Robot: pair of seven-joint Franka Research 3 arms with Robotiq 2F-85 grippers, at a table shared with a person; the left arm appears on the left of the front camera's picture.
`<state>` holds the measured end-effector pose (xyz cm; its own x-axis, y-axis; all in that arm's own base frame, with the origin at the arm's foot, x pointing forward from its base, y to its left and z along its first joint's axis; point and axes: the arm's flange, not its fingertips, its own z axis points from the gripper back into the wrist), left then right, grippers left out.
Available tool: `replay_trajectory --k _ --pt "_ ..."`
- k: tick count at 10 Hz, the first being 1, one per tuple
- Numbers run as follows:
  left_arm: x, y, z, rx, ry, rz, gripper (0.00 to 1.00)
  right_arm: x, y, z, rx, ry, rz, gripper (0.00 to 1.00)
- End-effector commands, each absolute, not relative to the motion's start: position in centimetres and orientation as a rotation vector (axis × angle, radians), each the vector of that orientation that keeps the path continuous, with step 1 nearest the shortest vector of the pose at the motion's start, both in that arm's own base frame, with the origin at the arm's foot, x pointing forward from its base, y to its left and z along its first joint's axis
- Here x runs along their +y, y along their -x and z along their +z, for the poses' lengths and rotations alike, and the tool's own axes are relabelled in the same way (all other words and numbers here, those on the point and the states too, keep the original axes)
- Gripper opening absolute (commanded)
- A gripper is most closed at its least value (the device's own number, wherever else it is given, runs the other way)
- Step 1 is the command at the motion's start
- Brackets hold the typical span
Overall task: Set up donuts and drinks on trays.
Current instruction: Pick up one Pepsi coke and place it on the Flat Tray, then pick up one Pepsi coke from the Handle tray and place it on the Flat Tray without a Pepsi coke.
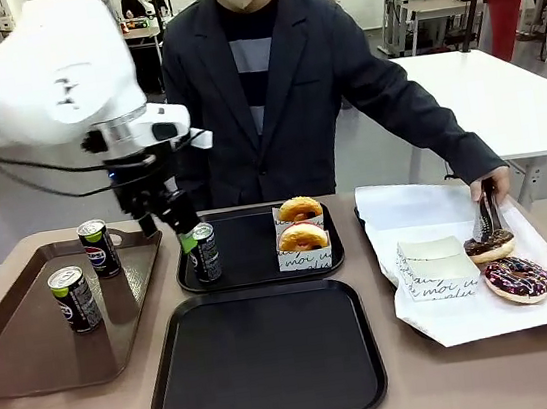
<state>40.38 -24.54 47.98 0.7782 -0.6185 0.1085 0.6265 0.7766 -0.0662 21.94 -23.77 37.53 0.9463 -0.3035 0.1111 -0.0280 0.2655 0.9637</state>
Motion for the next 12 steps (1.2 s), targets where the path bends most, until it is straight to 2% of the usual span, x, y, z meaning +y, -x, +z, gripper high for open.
replay_trajectory --k 1,2,4,5,12 --pt "-21.8 -37.0 47.0 -0.205 0.109 -0.527 1.0 -23.8 -21.6 37.6 -0.294 -1.294 -0.174 1.0" --pt "-21.0 -35.9 46.5 -0.229 0.131 -0.464 1.0 -23.8 -21.6 37.6 -0.294 -1.294 -0.174 1.0" --pt "-18.8 -35.3 45.9 -0.187 0.142 -0.447 1.0 -23.8 -21.6 37.6 -0.294 -1.294 -0.174 1.0" --pt "-20.4 -36.4 46.8 -0.186 0.129 -0.496 1.0 -23.8 -21.6 37.6 -0.294 -1.294 -0.174 1.0" --pt "-20.3 -36.2 46.7 -0.19 0.135 -0.488 1.0 -23.8 -21.6 37.6 -0.294 -1.294 -0.174 1.0"
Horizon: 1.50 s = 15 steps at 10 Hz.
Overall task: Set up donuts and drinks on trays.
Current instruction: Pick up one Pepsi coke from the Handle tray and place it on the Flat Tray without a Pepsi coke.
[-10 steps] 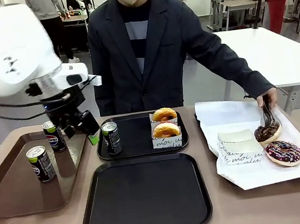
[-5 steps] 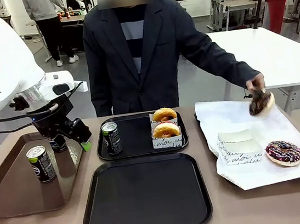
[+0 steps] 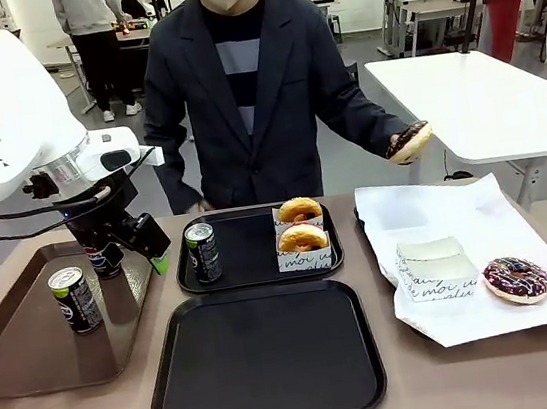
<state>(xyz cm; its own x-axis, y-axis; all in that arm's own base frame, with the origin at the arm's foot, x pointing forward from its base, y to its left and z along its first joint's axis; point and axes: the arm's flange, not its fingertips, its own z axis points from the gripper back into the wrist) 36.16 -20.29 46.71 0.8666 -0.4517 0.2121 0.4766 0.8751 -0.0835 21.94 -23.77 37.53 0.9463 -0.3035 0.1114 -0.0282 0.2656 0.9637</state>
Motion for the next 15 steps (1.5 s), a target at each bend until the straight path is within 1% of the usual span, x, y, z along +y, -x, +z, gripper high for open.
replay_trajectory --k 1,2,3,4,5,6,8,11,12,15 --pt "-16.1 -37.2 47.8 -0.129 0.322 -0.409 1.0 -23.8 -21.6 37.6 -0.294 -1.294 -0.174 1.0" --pt "-12.8 -36.6 46.9 -0.119 0.37 -0.352 1.0 -23.8 -21.6 37.6 -0.294 -1.294 -0.174 1.0" --pt "-10.8 -36.0 46.3 -0.098 0.338 -0.354 1.0 -23.8 -21.6 37.6 -0.294 -1.294 -0.174 1.0" --pt "-9.5 -36.3 46.8 -0.065 0.265 -0.35 1.0 -23.8 -21.6 37.6 -0.294 -1.294 -0.174 1.0" --pt "-8.4 -34.9 46.5 -0.06 0.194 -0.316 1.0 -23.8 -21.6 37.6 -0.294 -1.294 -0.174 1.0" --pt "-6.9 -34.8 47.3 -0.069 0.123 -0.276 1.0 -23.8 -21.6 37.6 -0.294 -1.294 -0.174 1.0" --pt "-4.5 -34.0 48.6 -0.087 0.066 -0.223 1.0 -23.8 -21.6 37.6 -0.294 -1.294 -0.174 1.0" --pt "-5.0 -34.0 48.9 -0.114 0.078 -0.192 1.0 -23.8 -21.6 37.6 -0.294 -1.294 -0.174 1.0" --pt "-3.8 -34.4 49.2 -0.103 0.082 -0.222 1.0 -23.8 -21.6 37.6 -0.294 -1.294 -0.174 1.0" --pt "-3.8 -34.4 49.2 -0.103 0.082 -0.222 1.0 -23.8 -21.6 37.6 -0.294 -1.294 -0.174 1.0"
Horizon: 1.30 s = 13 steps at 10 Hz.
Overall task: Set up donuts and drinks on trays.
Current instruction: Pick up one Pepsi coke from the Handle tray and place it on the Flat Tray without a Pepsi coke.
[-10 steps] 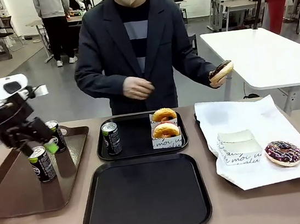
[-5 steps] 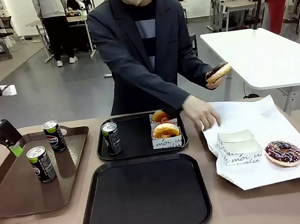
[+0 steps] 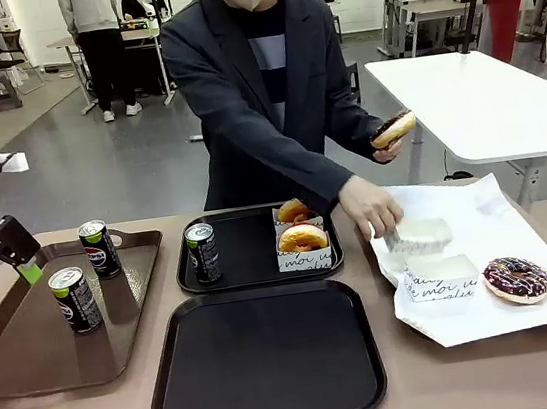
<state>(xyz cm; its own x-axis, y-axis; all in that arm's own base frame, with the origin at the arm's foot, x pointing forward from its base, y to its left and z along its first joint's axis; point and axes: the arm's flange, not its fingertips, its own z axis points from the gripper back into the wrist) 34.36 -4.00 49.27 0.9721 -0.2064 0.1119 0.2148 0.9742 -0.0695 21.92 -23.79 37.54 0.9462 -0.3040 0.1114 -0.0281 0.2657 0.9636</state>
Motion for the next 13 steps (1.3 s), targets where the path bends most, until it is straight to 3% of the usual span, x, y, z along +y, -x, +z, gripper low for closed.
replay_trajectory --k 1,4,9,13 --pt "-4.0 -34.4 49.3 -0.104 0.081 -0.213 1.0 -23.8 -21.6 37.6 -0.294 -1.294 -0.174 1.0" --pt "-6.3 -40.3 47.6 -0.062 -0.029 -0.194 1.0 -23.8 -21.6 37.6 -0.294 -1.294 -0.174 1.0" --pt "-8.6 -42.9 44.2 -0.132 -0.057 -0.075 1.0 -23.8 -21.6 37.6 -0.294 -1.294 -0.174 1.0" --pt "-7.8 -43.8 41.6 -0.102 -0.035 -0.09 1.0 -23.8 -21.6 37.6 -0.294 -1.294 -0.174 1.0"
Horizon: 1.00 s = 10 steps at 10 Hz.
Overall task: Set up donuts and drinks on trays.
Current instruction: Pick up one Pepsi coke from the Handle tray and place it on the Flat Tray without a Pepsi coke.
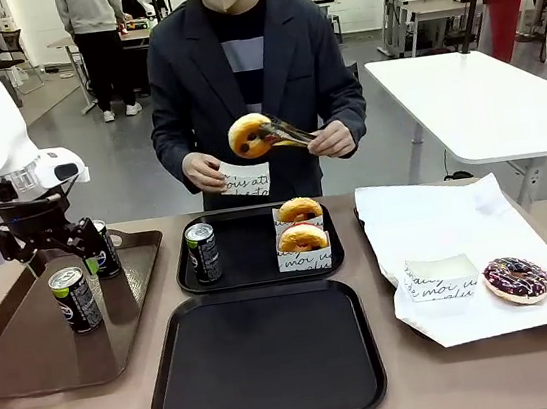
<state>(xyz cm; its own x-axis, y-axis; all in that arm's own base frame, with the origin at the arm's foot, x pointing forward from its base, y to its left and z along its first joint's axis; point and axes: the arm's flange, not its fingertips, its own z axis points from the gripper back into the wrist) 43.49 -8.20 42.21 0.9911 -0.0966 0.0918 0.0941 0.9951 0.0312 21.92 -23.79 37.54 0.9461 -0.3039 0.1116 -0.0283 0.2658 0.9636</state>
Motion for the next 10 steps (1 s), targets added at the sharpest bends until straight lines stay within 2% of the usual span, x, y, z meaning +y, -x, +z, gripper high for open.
replay_trajectory --k 1,10 --pt "-7.8 -44.0 41.0 -0.099 -0.043 -0.096 1.0 -23.8 -21.6 37.6 -0.294 -1.294 -0.174 1.0" --pt "-7.8 -44.3 37.9 -0.053 -0.052 -0.121 1.0 -23.8 -21.6 37.6 -0.294 -1.294 -0.174 1.0"
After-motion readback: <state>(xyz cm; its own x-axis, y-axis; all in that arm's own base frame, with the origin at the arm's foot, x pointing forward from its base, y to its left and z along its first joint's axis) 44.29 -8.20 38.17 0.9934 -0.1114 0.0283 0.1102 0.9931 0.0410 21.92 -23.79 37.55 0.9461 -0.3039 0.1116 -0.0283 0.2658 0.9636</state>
